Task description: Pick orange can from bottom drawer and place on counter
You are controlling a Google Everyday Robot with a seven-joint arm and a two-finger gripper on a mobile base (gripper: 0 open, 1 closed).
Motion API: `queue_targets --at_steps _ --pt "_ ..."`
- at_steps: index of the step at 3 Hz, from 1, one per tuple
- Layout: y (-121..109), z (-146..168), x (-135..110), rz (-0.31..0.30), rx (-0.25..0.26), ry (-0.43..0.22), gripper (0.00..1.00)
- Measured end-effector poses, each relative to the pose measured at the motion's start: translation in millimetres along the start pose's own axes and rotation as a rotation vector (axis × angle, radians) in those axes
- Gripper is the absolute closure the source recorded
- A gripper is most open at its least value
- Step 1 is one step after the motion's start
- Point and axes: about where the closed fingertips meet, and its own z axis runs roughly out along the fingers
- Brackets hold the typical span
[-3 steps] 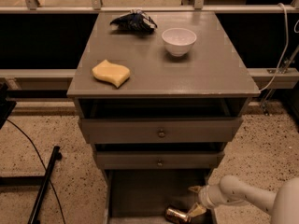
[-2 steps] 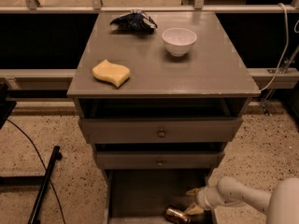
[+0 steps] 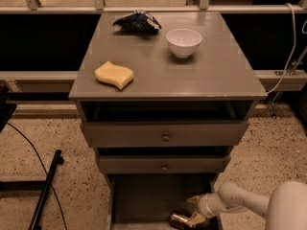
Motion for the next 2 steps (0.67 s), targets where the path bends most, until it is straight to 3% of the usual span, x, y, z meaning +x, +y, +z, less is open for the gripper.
queue_targets --at_steps 2 --pt "9.2 17.2 5.7 0.009 -0.041 -0.004 0.31"
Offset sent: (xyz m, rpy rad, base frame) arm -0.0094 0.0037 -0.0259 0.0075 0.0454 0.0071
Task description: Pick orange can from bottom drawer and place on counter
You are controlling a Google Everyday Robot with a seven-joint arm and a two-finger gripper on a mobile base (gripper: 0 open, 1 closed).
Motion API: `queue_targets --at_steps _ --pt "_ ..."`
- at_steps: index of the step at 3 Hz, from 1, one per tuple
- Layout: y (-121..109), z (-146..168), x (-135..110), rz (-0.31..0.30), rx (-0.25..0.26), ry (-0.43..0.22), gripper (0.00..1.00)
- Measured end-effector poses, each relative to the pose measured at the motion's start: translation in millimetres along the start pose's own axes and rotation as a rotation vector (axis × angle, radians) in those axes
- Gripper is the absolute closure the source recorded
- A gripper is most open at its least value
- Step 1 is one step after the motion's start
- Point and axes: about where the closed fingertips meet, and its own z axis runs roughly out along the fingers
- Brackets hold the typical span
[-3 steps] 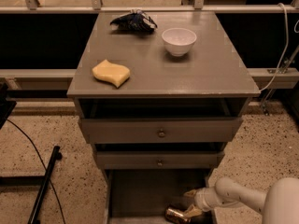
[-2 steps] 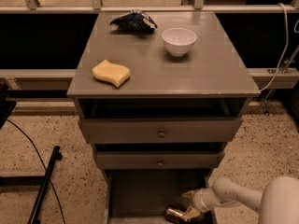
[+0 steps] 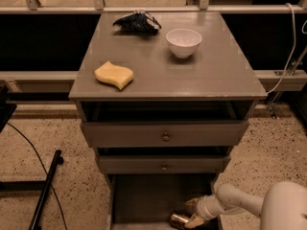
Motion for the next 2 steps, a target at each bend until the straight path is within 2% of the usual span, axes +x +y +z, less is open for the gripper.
queue_targets --at_steps 2 --pt "5 12 21 0.024 0.017 0.003 0.31"
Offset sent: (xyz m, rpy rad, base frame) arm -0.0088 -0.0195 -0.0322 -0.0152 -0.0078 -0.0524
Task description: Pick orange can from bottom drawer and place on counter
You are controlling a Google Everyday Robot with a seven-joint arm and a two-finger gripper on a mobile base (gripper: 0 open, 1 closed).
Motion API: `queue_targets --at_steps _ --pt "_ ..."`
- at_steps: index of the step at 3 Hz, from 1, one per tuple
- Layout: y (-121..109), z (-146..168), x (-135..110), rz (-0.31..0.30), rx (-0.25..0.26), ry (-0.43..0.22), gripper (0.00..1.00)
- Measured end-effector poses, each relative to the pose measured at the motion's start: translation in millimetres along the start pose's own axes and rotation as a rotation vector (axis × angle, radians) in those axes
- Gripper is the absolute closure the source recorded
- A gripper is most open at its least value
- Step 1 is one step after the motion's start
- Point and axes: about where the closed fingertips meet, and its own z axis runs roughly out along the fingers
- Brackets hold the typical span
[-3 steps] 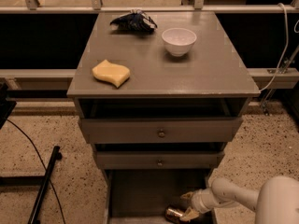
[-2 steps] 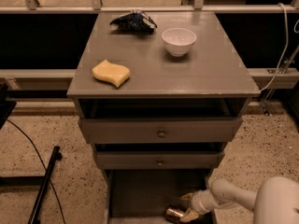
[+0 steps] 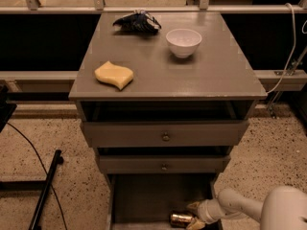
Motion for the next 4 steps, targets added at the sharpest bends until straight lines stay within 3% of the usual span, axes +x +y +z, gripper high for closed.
queue_targets --at_steps 1,2,4 --pt "-3 -2 10 0.014 0.032 0.002 0.31" --pt "-4 -2 15 0.016 0.051 -0.021 0.49" --pt "-2 -12 6 0.006 0.083 -0.122 1.00"
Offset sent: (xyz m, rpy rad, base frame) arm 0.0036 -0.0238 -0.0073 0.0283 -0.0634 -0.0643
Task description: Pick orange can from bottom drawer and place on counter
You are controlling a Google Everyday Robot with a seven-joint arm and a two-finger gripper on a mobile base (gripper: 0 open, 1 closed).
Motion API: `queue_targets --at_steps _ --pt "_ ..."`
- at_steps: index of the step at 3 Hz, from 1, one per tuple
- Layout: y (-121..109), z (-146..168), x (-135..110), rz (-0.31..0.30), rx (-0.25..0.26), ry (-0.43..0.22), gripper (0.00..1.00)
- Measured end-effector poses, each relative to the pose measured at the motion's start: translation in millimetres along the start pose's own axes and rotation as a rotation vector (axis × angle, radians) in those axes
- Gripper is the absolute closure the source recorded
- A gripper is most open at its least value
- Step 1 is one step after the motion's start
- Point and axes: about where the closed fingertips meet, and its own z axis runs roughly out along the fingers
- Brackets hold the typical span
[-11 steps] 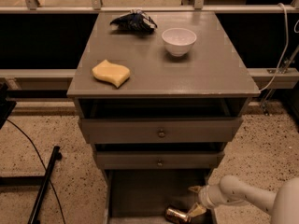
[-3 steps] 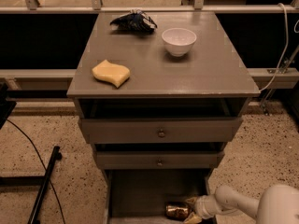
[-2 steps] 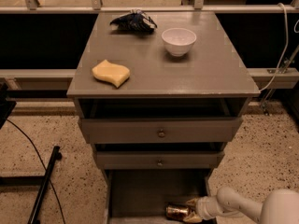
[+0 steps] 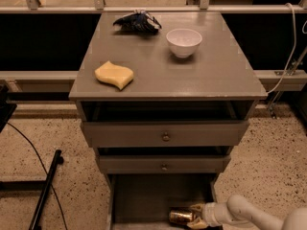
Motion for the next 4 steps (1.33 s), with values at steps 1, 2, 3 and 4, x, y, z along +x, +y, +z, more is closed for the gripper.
queue_targets --at_steps 1,2,3,4 --pt "-8 -40 -38 -0.063 0.064 -0.110 1.00" --pt "-6 -101 -97 -0.190 0.131 -0.212 1.00" --pt "8 -167 -160 -0.306 0.156 -0.265 1.00" --pt "11 -255 -227 -0.450 0.188 -0.294 1.00"
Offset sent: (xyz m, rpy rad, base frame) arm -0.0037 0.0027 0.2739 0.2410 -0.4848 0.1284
